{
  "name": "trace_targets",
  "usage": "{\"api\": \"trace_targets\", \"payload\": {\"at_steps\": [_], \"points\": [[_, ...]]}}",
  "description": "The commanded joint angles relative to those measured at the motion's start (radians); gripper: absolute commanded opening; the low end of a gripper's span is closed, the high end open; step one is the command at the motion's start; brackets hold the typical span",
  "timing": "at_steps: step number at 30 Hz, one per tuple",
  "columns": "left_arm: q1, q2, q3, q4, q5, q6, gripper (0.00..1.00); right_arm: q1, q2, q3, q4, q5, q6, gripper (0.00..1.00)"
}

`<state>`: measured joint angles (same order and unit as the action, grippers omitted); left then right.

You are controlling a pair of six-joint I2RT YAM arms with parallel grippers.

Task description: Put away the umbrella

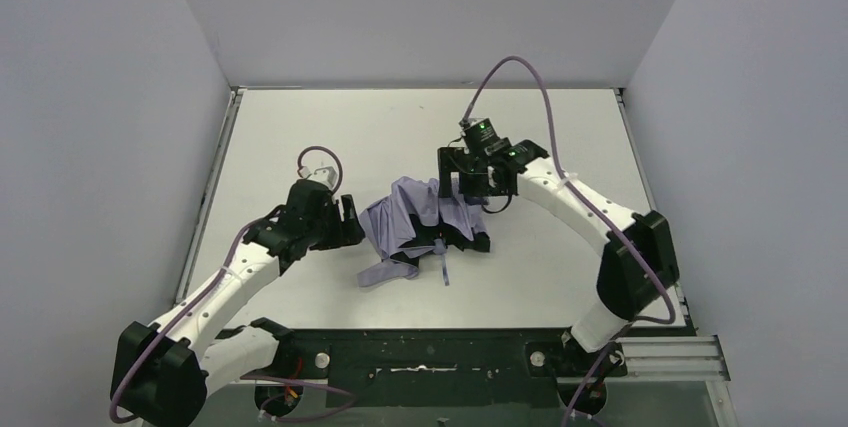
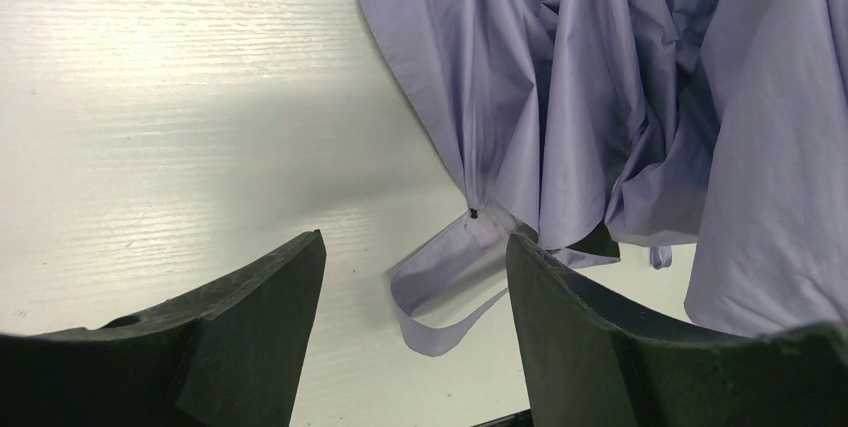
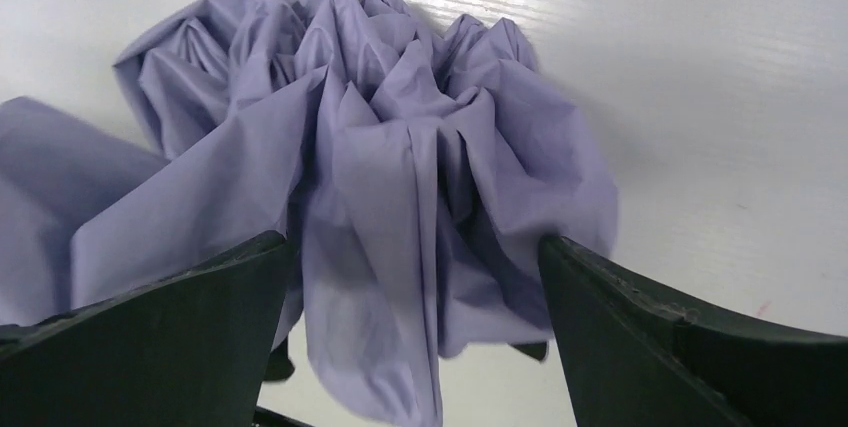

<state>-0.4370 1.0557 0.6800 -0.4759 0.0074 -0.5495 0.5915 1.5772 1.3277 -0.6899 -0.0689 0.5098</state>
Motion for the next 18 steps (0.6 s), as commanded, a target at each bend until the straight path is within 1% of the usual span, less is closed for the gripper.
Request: {"api": "trace_targets", "payload": {"at_steps": [1, 6, 12, 18], "points": [[0.007, -0.035, -0.017, 0.019, 0.018, -0.014, 0.64, 0.021, 0.104, 0.074, 0.033, -0.041, -0.030, 1.00], [0.009, -0.041, -0.034, 0.021, 0.027, -0.016, 0.65, 0.069, 0.203, 0.090, 0.053, -0.079, -0.017, 1.00], [0.011, -0.048, -0.047, 0.028, 0.034, -0.021, 0.65, 0.103, 0.297, 0.073, 0.043, -0.011, 0.019, 1.00], [0.011, -0.047, -0.045, 0.025, 0.043, -0.020, 0.65, 0.124, 0.378, 0.063, 0.053, 0.021, 0.025, 1.00]]}}
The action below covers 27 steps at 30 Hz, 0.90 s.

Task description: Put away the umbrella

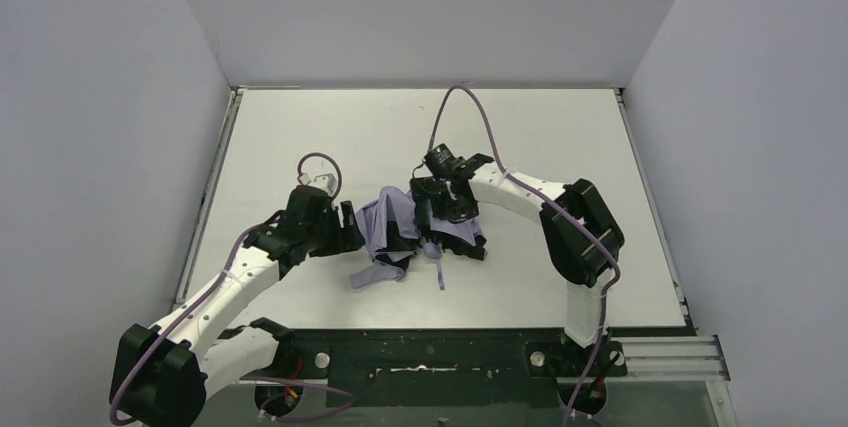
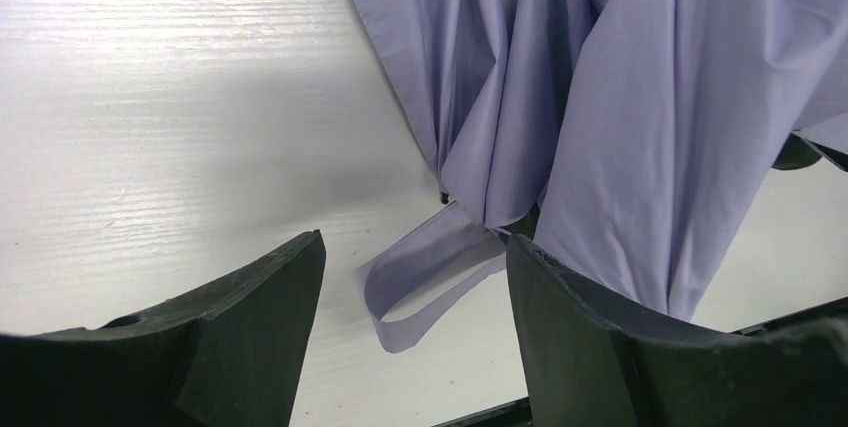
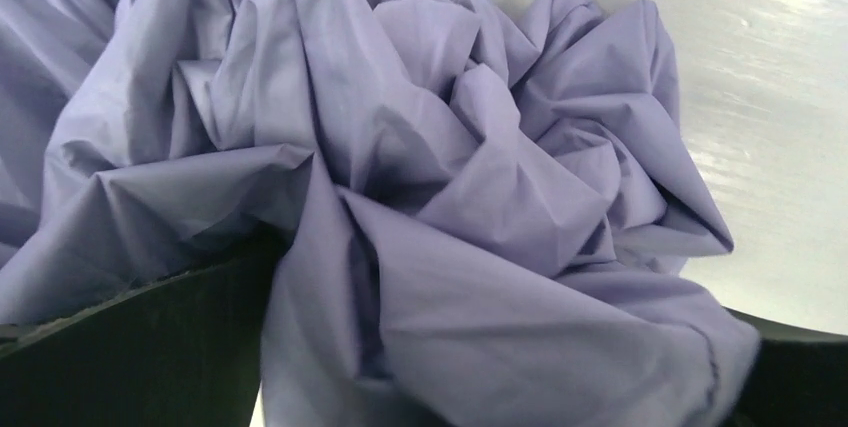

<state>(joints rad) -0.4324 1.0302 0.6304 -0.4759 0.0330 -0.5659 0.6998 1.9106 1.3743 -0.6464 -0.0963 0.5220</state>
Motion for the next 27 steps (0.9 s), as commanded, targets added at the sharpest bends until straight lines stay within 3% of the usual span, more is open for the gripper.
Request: {"api": "trace_targets", "payload": {"at_steps": [1, 7, 12, 17, 20, 22, 24, 27], "points": [[0.006, -0.024, 0.006, 0.023, 0.017, -0.002, 0.65, 0.018, 0.050, 0.012, 0.012, 0.059, 0.018, 1.00], [0.010, -0.044, 0.014, 0.010, 0.023, -0.001, 0.65, 0.007, 0.024, -0.056, 0.053, 0.093, 0.071, 0.84], [0.013, -0.038, 0.028, 0.042, 0.090, 0.011, 0.65, -0.074, -0.096, -0.213, 0.140, 0.093, 0.206, 0.73], [0.005, -0.015, 0.059, 0.081, 0.183, 0.051, 0.65, -0.179, -0.290, -0.465, 0.293, 0.069, 0.426, 0.78], [-0.007, -0.012, 0.079, 0.094, 0.223, 0.080, 0.66, -0.171, -0.420, -0.575, 0.398, 0.053, 0.564, 0.89], [-0.021, -0.015, 0.091, 0.097, 0.234, 0.097, 0.68, -0.158, -0.495, -0.627, 0.480, 0.009, 0.603, 0.92], [-0.037, -0.021, 0.101, 0.094, 0.240, 0.106, 0.69, -0.151, -0.570, -0.618, 0.444, 0.003, 0.570, 0.94], [-0.083, -0.038, 0.094, 0.108, 0.235, 0.109, 0.71, -0.176, -0.684, -0.560, 0.260, 0.051, 0.465, 0.98]]}}
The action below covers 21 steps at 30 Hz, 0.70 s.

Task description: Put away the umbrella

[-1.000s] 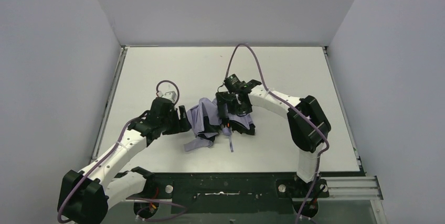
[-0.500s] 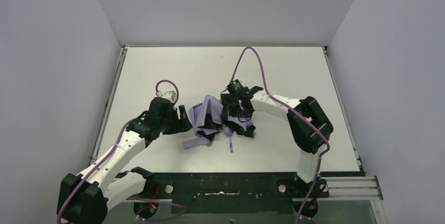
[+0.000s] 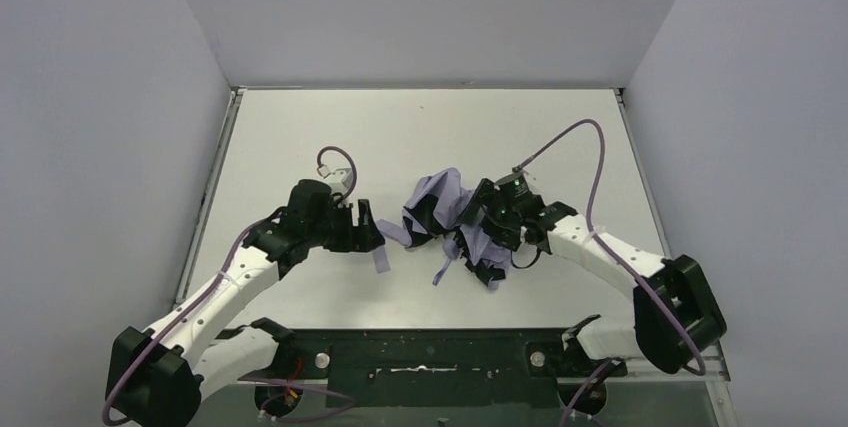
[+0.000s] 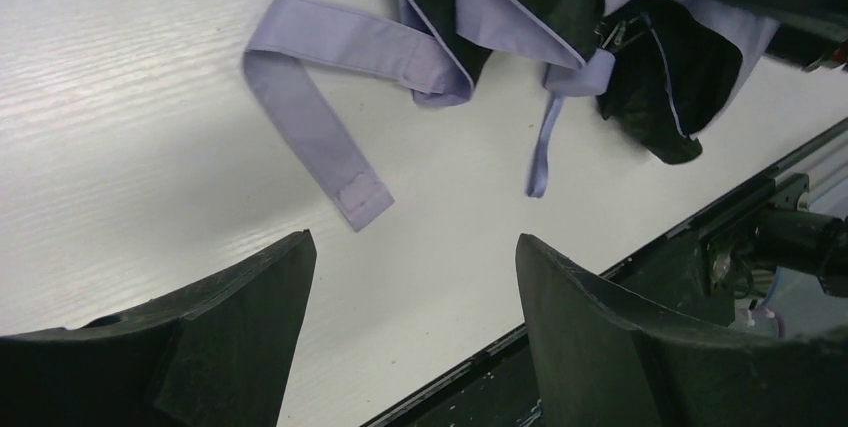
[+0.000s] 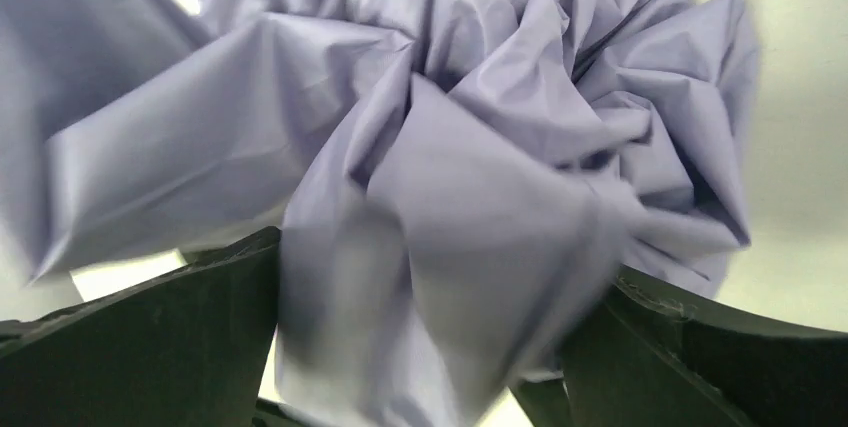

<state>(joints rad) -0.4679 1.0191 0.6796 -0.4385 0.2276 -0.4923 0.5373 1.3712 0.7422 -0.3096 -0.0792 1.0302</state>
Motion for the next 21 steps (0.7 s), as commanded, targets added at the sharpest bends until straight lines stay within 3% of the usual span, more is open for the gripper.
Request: {"api": "trace_targets", "payload": {"at_steps": [1, 6, 10, 17, 21], "points": [[-0.076, -0.031, 0.040, 0.080, 0.028, 0.035, 0.72, -0.031, -0.177, 0.090, -0.147, 0.057, -0.082, 0.98], [-0.244, -0.003, 0.008, 0.163, -0.057, 0.003, 0.73, -0.147, -0.291, 0.159, -0.422, 0.187, -0.271, 0.98], [-0.372, 0.086, 0.008, 0.257, -0.115, -0.033, 0.73, -0.263, -0.306, 0.172, -0.407, 0.139, -0.398, 0.92], [-0.521, 0.383, 0.136, 0.369, -0.201, -0.085, 0.68, -0.378, 0.004, 0.310, -0.281, -0.048, -0.484, 0.76], [-0.531, 0.517, 0.210, 0.388, -0.218, -0.116, 0.68, -0.382, 0.181, 0.413, -0.229, -0.069, -0.493, 0.75]]}}
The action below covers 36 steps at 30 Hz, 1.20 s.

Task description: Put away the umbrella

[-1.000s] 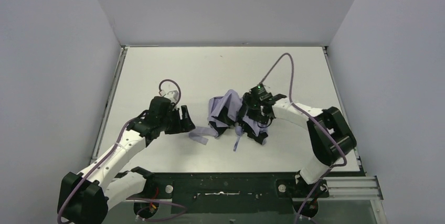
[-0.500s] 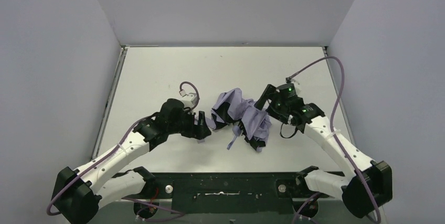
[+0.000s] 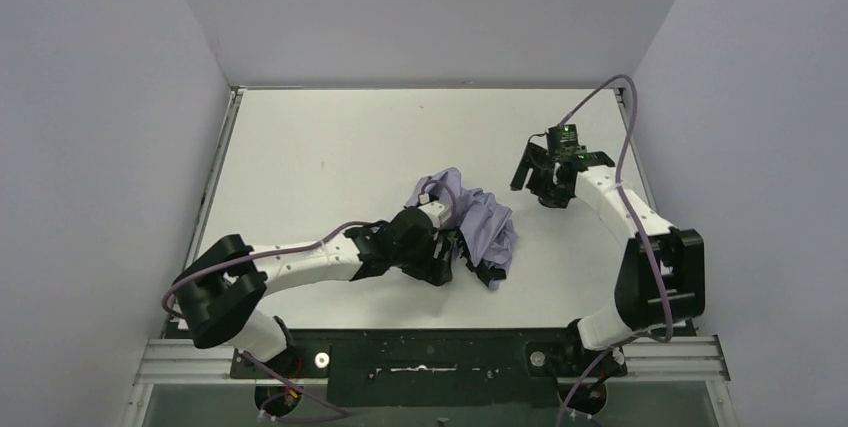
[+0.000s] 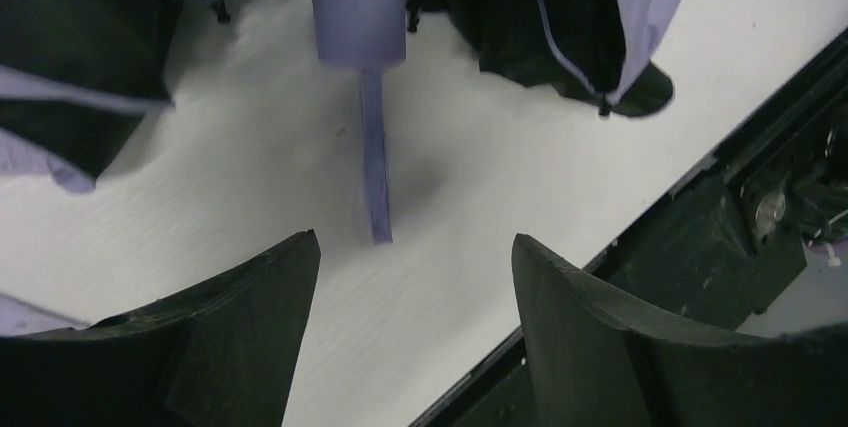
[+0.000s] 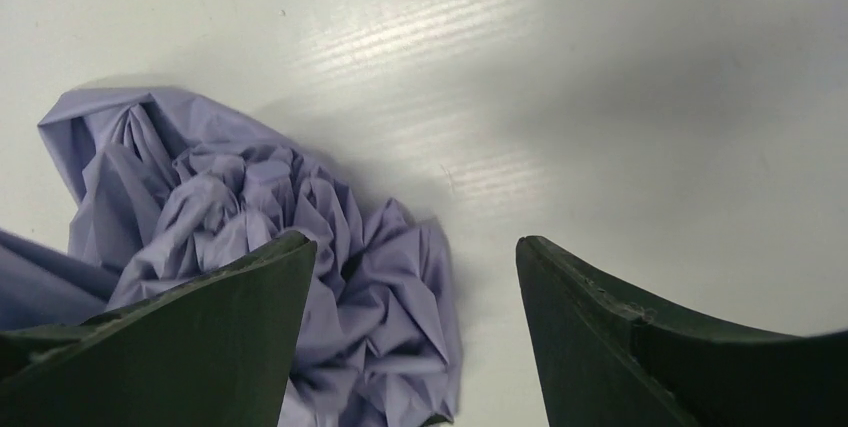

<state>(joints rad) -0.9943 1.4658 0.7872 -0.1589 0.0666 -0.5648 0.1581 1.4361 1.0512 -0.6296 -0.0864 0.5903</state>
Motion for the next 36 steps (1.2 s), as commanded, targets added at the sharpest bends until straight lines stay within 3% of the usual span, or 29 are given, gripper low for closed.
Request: {"api": "trace_targets", "payload": {"at_steps": [1, 7, 13, 24, 36], "points": [[-0.005, 0.098, 0.116, 0.106, -0.059, -0.052, 0.68, -0.003, 0.155, 0.125, 0.106, -0.071, -0.057, 0.75], [-0.006, 0.203, 0.181, 0.065, -0.096, -0.075, 0.68, 0.005, 0.380, 0.264, 0.142, -0.237, -0.086, 0.75], [-0.001, 0.279, 0.243, -0.044, -0.138, -0.050, 0.68, 0.045, 0.486, 0.328, 0.108, -0.352, -0.141, 0.75], [0.122, 0.280, 0.243, -0.117, -0.149, 0.019, 0.66, 0.058, 0.384, 0.184, 0.045, -0.224, -0.143, 0.72], [0.269, 0.325, 0.368, -0.199, -0.138, 0.130, 0.62, 0.060, 0.196, 0.003, 0.038, -0.192, -0.122, 0.71]]}}
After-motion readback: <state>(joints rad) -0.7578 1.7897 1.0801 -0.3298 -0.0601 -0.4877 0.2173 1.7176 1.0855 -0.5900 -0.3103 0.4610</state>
